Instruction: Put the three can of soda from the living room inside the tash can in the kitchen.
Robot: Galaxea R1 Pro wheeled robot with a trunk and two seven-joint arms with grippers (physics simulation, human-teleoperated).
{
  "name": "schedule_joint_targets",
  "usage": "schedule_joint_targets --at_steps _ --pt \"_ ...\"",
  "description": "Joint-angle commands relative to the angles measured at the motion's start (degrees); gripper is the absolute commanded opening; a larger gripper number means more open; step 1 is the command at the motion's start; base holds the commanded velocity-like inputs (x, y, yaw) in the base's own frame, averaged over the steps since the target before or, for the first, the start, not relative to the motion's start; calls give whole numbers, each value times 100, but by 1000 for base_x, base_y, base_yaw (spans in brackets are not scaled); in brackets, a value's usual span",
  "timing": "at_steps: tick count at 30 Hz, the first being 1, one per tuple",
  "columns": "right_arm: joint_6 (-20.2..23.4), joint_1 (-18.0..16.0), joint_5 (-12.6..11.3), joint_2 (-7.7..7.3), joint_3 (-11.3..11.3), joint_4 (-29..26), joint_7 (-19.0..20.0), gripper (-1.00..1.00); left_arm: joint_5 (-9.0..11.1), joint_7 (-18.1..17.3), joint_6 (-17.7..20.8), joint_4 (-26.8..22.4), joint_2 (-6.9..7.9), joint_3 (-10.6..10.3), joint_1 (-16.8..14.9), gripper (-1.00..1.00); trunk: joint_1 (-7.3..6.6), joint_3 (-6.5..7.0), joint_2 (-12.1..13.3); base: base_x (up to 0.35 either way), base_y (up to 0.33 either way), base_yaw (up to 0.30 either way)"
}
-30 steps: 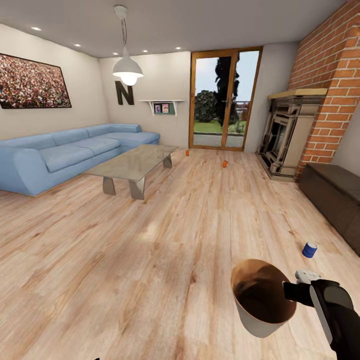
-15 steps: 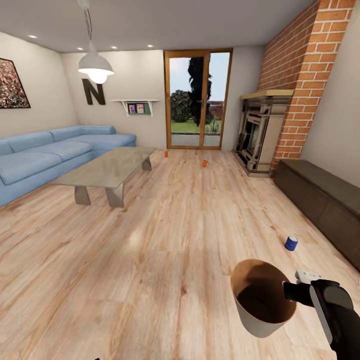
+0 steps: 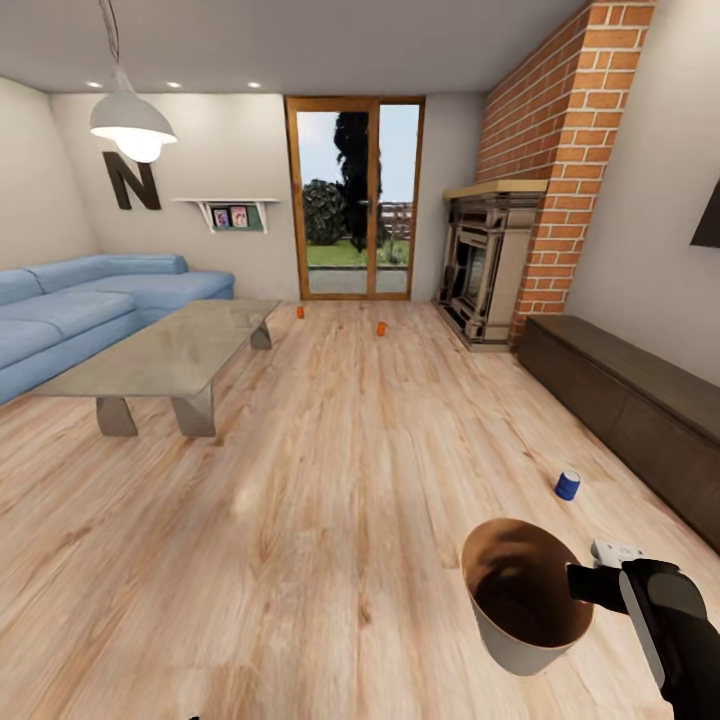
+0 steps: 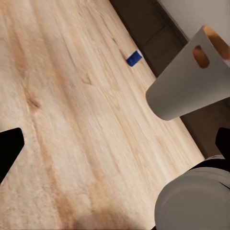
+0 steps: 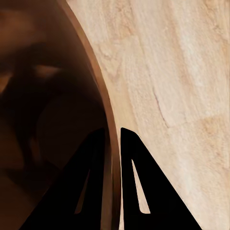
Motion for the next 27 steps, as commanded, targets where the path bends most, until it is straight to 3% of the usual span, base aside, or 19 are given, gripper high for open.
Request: schedule_joint_targets --at_steps 1,11,27 --pt "7 -2 -119 1 0 -1 38 -100 0 2 0 0 0 0 0 100 0 1 0 289 227 -38" --pt "7 -2 -124 1 0 -1 38 -100 0 6 2 0 0 0 0 100 0 31 0 289 227 -99" --pt "7 -2 -124 1 7 -1 38 -100 0 8 0 0 1 0 0 100 0 92 0 289 226 -269"
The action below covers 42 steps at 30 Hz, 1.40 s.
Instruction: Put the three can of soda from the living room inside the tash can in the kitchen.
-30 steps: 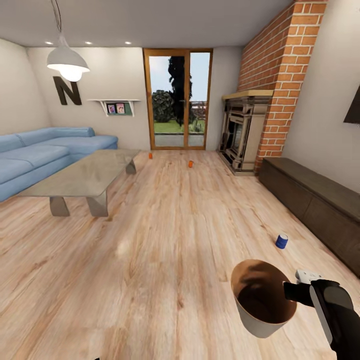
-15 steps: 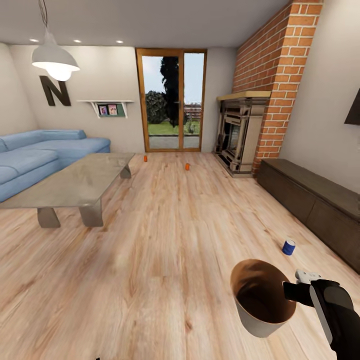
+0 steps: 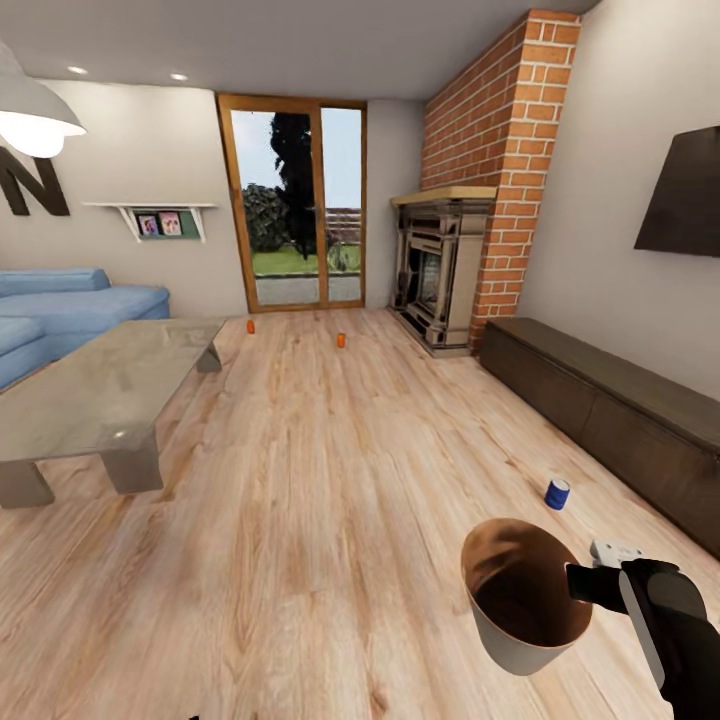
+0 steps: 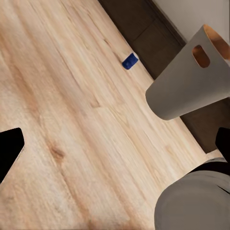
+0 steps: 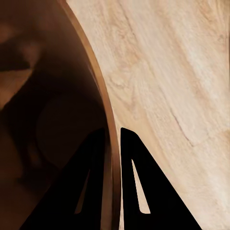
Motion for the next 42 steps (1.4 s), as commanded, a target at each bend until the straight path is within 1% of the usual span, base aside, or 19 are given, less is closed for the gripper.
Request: schedule_joint_targets --at_steps 1,3,13,32,42 --pt "5 -2 -88 0 -2 -1 36 -100 0 0 0 0 0 0 0 100 0 1 0 289 226 -298" --pt "5 -2 -88 0 0 -1 36 -100 0 0 0 0 0 0 0 100 0 1 0 289 226 -282" --pt "5 -2 -88 1 2 -1 44 -100 0 0 2 0 0 0 0 100 0 2 0 289 226 -122" --pt "5 -2 -88 8 2 -1 45 -100 0 0 2 3 0 0 0 100 0 2 0 287 216 -262" --pt "5 -2 -88 7 2 -1 45 -100 0 0 2 9 -1 0 0 100 0 2 0 82 44 -268"
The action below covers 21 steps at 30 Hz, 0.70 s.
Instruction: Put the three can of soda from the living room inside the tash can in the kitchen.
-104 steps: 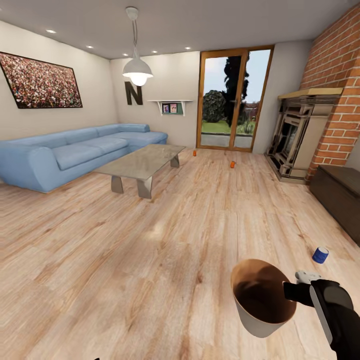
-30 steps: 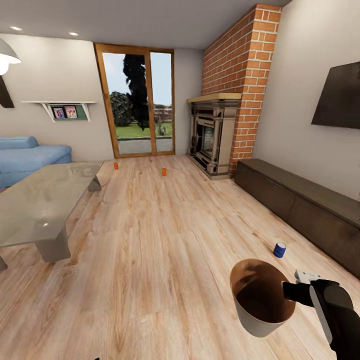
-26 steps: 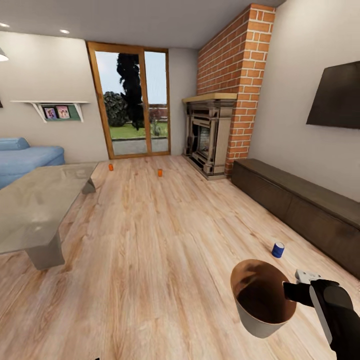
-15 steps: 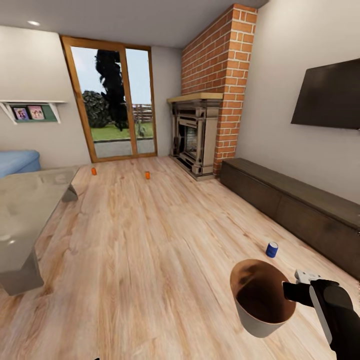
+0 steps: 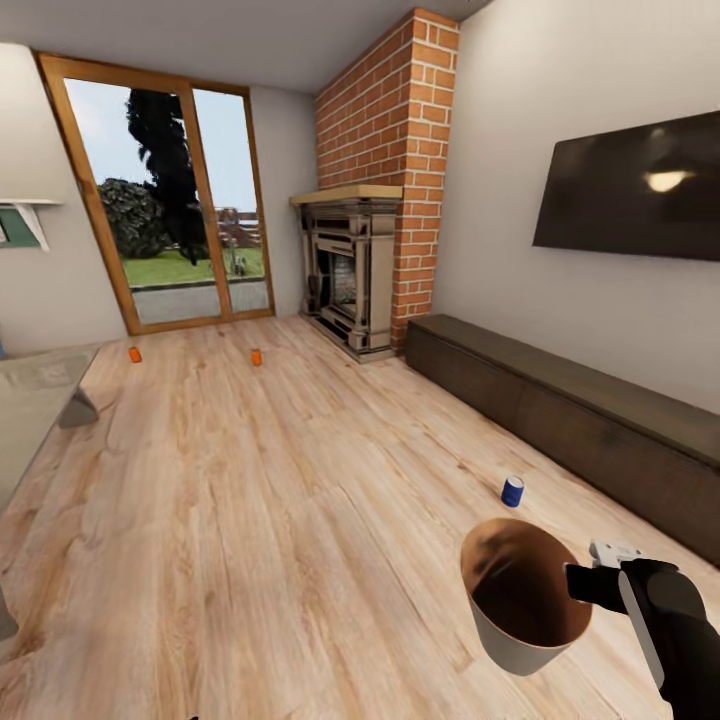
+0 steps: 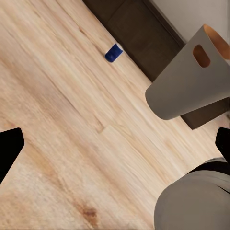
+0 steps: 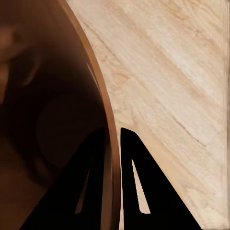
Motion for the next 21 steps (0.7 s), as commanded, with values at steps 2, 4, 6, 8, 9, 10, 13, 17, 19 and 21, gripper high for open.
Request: schedule_joint_targets --at_steps 2,4,6,8,9,10,13,17,19,21 --pt "5 -2 -87 1 0 -1 36 -100 0 0 0 2 0 0 0 100 0 1 0 12 6 -268" --pt "5 -2 -87 0 0 -1 36 -100 0 0 0 2 2 0 0 100 0 1 0 7 4 -268" --pt "5 -2 -87 1 0 -1 36 -100 0 0 0 2 3 0 0 100 0 1 0 3 2 -268" --pt "5 -2 -87 1 0 -1 36 -100 0 0 -2 2 1 0 0 100 0 1 0 2 1 -268" --pt "5 -2 -87 1 0 -1 36 -100 0 0 -2 1 1 0 0 100 0 1 0 1 1 -268" --pt "5 -2 -87 -2 -2 -1 36 -100 0 0 -2 3 1 0 0 100 0 1 0 1 0 -268" --pt "5 -2 -87 0 -4 -1 36 -100 0 0 -1 2 0 0 0 100 0 1 0 1 0 -268" --pt "5 -2 -87 0 -5 -1 36 -100 0 0 0 5 0 0 0 100 0 1 0 0 0 -268" --pt "5 -2 -87 0 -5 -1 36 -100 0 0 0 7 1 0 0 100 0 1 0 0 0 -268" --pt "5 -2 -87 -2 -4 -1 36 -100 0 0 0 6 2 0 0 100 0 1 0 0 0 -268"
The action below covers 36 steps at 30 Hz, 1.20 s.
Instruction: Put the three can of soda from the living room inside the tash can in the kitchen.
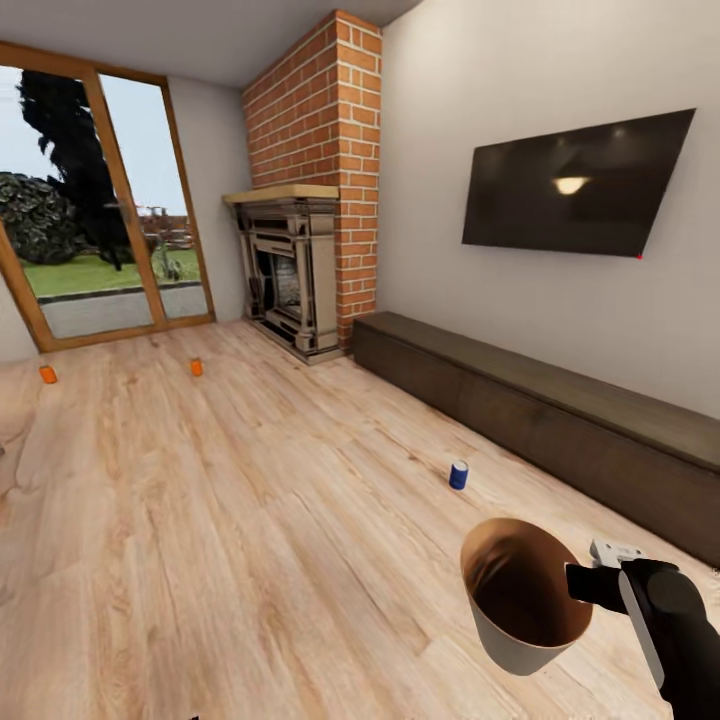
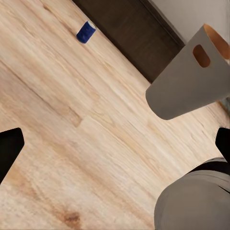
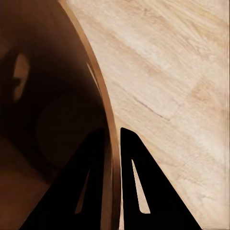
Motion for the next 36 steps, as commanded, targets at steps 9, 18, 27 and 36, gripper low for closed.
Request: schedule_joint_targets --at_steps 9,18,27,36 --pt "5 -2 -92 3 -3 -1 37 -100 0 0 -1 1 0 0 0 100 0 1 0 0 0 -268" --pt "5 -2 -92 3 -1 -1 37 -100 0 0 0 4 -2 0 0 100 0 1 0 0 0 -268" --pt "5 -2 -92 1 -2 -1 37 -100 0 0 0 4 0 0 0 100 0 1 0 19 5 -259" --pt "5 -2 -92 3 -2 -1 37 -100 0 0 0 3 -1 0 0 100 0 1 0 265 107 -62"
